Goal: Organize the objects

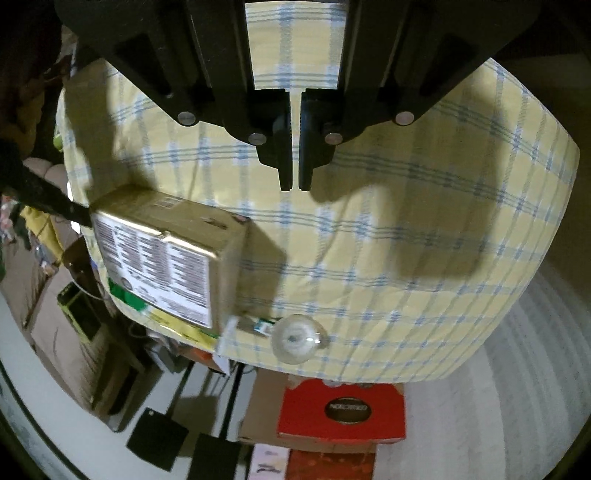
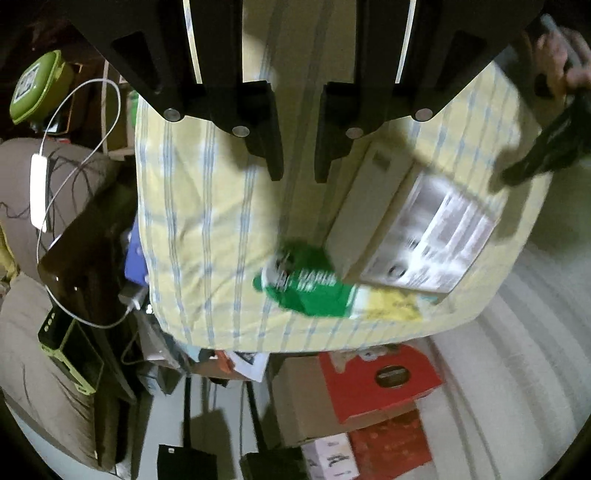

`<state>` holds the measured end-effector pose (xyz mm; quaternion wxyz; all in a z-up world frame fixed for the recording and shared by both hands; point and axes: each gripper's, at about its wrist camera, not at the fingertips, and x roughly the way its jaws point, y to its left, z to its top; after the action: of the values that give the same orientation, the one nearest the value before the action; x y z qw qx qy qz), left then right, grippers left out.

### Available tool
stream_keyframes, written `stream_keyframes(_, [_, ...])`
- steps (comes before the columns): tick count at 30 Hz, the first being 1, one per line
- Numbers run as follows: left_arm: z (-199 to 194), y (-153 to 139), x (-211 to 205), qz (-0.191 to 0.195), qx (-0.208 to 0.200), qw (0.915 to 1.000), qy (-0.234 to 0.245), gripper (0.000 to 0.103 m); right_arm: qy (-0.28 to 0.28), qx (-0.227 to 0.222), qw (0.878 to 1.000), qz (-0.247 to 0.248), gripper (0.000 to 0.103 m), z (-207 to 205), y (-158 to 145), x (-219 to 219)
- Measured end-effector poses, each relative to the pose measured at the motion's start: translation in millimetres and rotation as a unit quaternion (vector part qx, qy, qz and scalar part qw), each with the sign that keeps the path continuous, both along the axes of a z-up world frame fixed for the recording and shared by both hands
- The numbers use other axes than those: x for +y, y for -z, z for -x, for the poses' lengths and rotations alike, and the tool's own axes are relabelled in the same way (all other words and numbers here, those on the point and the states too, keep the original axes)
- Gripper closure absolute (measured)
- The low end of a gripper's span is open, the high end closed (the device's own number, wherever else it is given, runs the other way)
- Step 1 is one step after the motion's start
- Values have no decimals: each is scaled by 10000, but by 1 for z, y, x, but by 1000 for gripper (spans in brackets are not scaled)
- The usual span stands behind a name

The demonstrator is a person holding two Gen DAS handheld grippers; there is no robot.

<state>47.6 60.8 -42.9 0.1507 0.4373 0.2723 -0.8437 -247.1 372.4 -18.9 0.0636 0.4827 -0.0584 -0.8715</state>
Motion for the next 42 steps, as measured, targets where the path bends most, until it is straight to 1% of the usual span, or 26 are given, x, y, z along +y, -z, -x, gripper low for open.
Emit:
stream_keyframes(3, [-3,4,-8,-55,-38,9999,-84,94,33,41,10000,65,85,19,2,-5])
stream_keyframes(4, [-3,5,-11,-74,-37,9999,-124,90,13,22,10000,87,85,23,3,-8])
stream_keyframes(6, [-6,7,-16,-100,-18,9997,-207,86,-126,10,9998,127,86,27,5,-22])
stream_keyframes(7, [-6,7,-18,-105,-15,9997,-230,85,-189,30,9998,10,90,27,5,-30])
stream_keyframes(8, [-7,8,-20,-107,-15,9996,-248,85,-285,62,9995,-102,91,26,5,-38])
stream_keyframes(10, [-9,9,-25,-86,-31,9994,-322,85,-754,159,9969,-133,91,20,4,-61])
stream_keyframes(12, [-11,9,-31,-88,-30,9992,-399,85,-1476,166,9885,266,91,13,5,-84])
stream_keyframes(14, [-14,10,-36,-121,-28,9988,-478,84,-1884,186,9807,486,91,8,4,-96])
stream_keyframes(15, [-15,10,-39,-130,-20,9986,-516,84,-1884,234,9808,440,90,7,2,-97])
stream_keyframes(16, [-17,9,-43,11,-17,9989,-468,82,-1790,267,9827,397,89,9,1,-94])
stream_keyframes(17, [-18,9,-44,24,-13,9988,-481,80,-1634,293,9852,424,85,12,0,-89])
stream_keyframes(20, [-20,9,-46,28,-3,9987,-504,78,-888,266,9933,695,83,31,0,-59])
stream_keyframes(22, [-19,8,-45,20,-7,9988,-481,78,-491,322,9949,814,82,43,0,-44])
stream_keyframes(24, [-18,7,-42,42,6,9990,-449,78,-412,219,9958,789,82,52,2,-42])
stream_keyframes(27, [-18,3,-39,98,39,9990,-435,77,-764,91,9940,779,84,53,3,-68])
stream_keyframes(28, [-18,2,-39,98,58,9989,-457,75,-900,131,9932,724,94,49,2,-80])
stream_keyframes(29, [-19,1,-40,91,81,9986,-511,73,-1061,179,9921,642,95,42,0,-91])
stream_keyframes(30, [-20,0,-41,89,81,9978,-644,74,-1334,203,9890,605,95,34,0,-106])
stream_keyframes(31, [-20,-1,-42,221,-47,9960,-863,77,-1579,192,9853,617,96,29,2,-117])
stream_keyframes(32, [-21,-3,-44,338,-131,9939,-1039,77,-1795,219,9820,541,96,22,4,-130])
stream_keyframes(34, [-28,-6,-52,279,-3,9931,-1140,76,-2004,342,9787,287,96,12,6,-143])
stream_keyframes(35, [-32,-7,-58,200,61,9928,-1181,74,-2049,297,9778,336,96,12,8,-143])
stream_keyframes(36, [-36,-8,-63,135,120,9921,-1244,71,-2078,190,9764,555,96,13,9,-140])
stream_keyframes(38, [-46,-10,-73,43,233,9890,-1462,47,-2066,5,9727,1052,93,16,11,-128])
stream_keyframes(40, [-54,-16,-80,-11,411,9856,-1643,44,-1889,5,9748,1185,87,18,11,-118])
stream_keyframes(42, [-59,-23,-82,8,536,9832,-1747,44,-1683,-41,9786,1179,87,21,13,-117])
